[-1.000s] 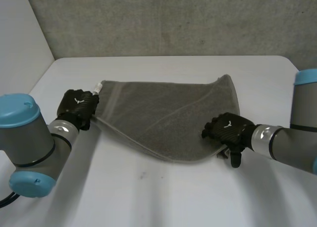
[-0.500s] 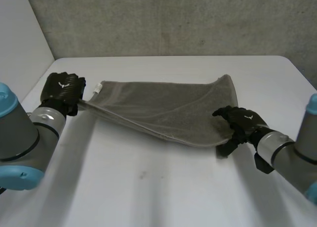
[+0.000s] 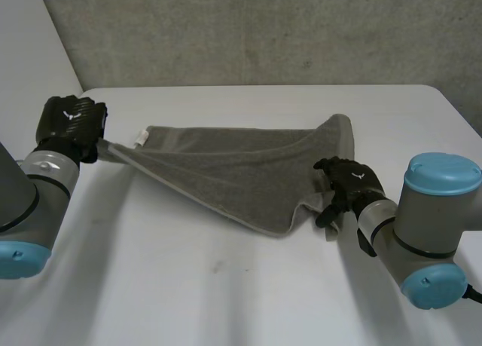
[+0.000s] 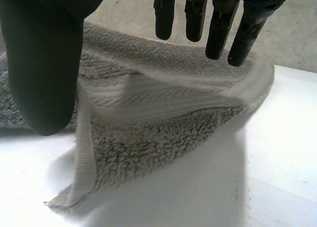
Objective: Fold the towel.
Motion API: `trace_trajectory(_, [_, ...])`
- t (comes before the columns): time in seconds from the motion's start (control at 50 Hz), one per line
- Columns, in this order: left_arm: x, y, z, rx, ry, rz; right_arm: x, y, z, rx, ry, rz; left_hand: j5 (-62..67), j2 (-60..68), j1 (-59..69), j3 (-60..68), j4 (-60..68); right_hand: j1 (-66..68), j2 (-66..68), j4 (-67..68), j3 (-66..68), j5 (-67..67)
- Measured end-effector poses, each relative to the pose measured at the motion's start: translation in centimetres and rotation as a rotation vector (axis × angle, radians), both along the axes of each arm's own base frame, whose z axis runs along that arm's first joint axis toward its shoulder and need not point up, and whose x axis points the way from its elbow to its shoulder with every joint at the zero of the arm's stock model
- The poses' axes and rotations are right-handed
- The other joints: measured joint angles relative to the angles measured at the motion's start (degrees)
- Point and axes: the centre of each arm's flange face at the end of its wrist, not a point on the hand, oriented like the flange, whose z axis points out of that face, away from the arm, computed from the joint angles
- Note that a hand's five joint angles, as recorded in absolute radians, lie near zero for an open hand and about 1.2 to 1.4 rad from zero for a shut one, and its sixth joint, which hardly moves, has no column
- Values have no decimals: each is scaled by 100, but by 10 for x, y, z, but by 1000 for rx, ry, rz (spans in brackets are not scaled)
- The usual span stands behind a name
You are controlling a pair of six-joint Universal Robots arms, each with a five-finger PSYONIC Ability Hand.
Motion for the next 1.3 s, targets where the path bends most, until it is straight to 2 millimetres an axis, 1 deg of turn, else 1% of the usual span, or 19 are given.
trace_trajectory(0.16, [7, -5, 3, -8, 3, 23, 8, 1, -1, -13, -16, -15, -1, 0, 0, 0, 0, 0, 0, 0, 0, 15])
trace_trajectory(0.26, [11, -8, 3, -7, 10, 36, 12, 3, -5, -25, 4, -6, -1, 0, 0, 0, 0, 1025, 1052, 1076, 1069, 945])
trace_trajectory(0.3, [12, -8, 3, -7, 13, 39, 12, 3, -6, -29, 12, -2, -2, 0, 0, 0, 0, 1101, 1135, 1176, 1167, 1028])
trace_trajectory(0.32, [13, -9, 3, -6, 15, 40, 12, 3, -6, -33, 19, 0, -2, 0, 0, 0, 0, 1318, 1409, 1389, 1378, 1225])
trace_trajectory(0.34, [13, -9, 3, -5, 18, 42, 12, 3, -7, -42, 30, 5, 0, 0, 0, 0, 0, 2127, 2390, 2317, 2367, 2126])
trace_trajectory(0.46, [16, -11, 2, 0, 25, 49, 11, 3, -8, -83, 89, 27, -1, 0, 0, 0, 0, 4337, 5069, 5045, 5014, 4817])
trace_trajectory(0.54, [18, -11, 0, 5, 25, 53, 9, 3, -5, -98, 118, 39, -1, 0, 0, 0, 0, 4366, 5243, 5312, 5272, 5008])
trace_trajectory(0.62, [18, -10, -1, 12, 24, 53, 8, 2, 14, -141, 135, 58, 0, 0, 0, 0, 0, 4366, 5243, 5330, 5273, 5011])
trace_trajectory(0.68, [18, -9, -1, 14, 22, 52, 4, -2, 40, -189, 152, 81, -1, 0, 0, 0, 0, 4366, 5243, 5331, 5273, 5015])
trace_trajectory(0.74, [17, -4, 3, 17, 17, 46, -6, -7, 73, -228, 204, 134, -1, 0, 0, 0, 0, 4366, 5243, 5331, 5273, 5025])
trace_trajectory(0.84, [16, 9, 10, 55, 3, 36, -22, -6, 107, -190, 314, 236, 0, 0, 0, 0, 0, 4366, 5243, 5331, 5273, 5032])
trace_trajectory(0.86, [16, 9, 10, 55, 3, 36, -22, -6, 107, -190, 314, 236, 0, 0, 0, 0, 0, 4366, 5243, 5331, 5273, 5032])
trace_trajectory(0.92, [17, 20, 16, 98, -8, 30, -33, 0, 122, -136, 405, 301, 0, 0, 0, 0, 0, 4366, 5243, 5331, 5279, 5043])
trace_trajectory(1.0, [20, 38, 22, 177, -45, 18, -47, 13, 134, -84, 539, 366, -1, 0, 0, 0, 0, 4366, 5243, 5331, 5285, 5047])
trace_trajectory(1.02, [21, 47, 23, 220, -74, 8, -54, 20, 137, -65, 603, 398, -1, 0, 0, 0, 0, 4366, 5243, 5331, 5285, 5047])
trace_trajectory(1.06, [22, 57, 24, 269, -110, -6, -59, 28, 139, -45, 667, 434, -1, 0, 0, 0, 0, 4366, 5243, 5332, 5285, 5047])
trace_trajectory(1.12, [23, 70, 20, 344, -172, -38, -65, 37, 133, -9, 737, 483, 0, 0, 0, 0, 0, 4366, 5243, 5332, 5285, 5047])
trace_trajectory(1.2, [21, 81, 5, 432, -238, -79, -66, 46, 110, 77, 800, 546, -1, 0, 0, 0, 0, 4366, 5243, 5332, 5285, 5048])
trace_trajectory(1.3, [17, 80, -19, 520, -283, -112, -63, 47, 80, 148, 901, 581, 0, 0, 0, 0, 0, 4366, 5243, 5332, 5285, 5049])
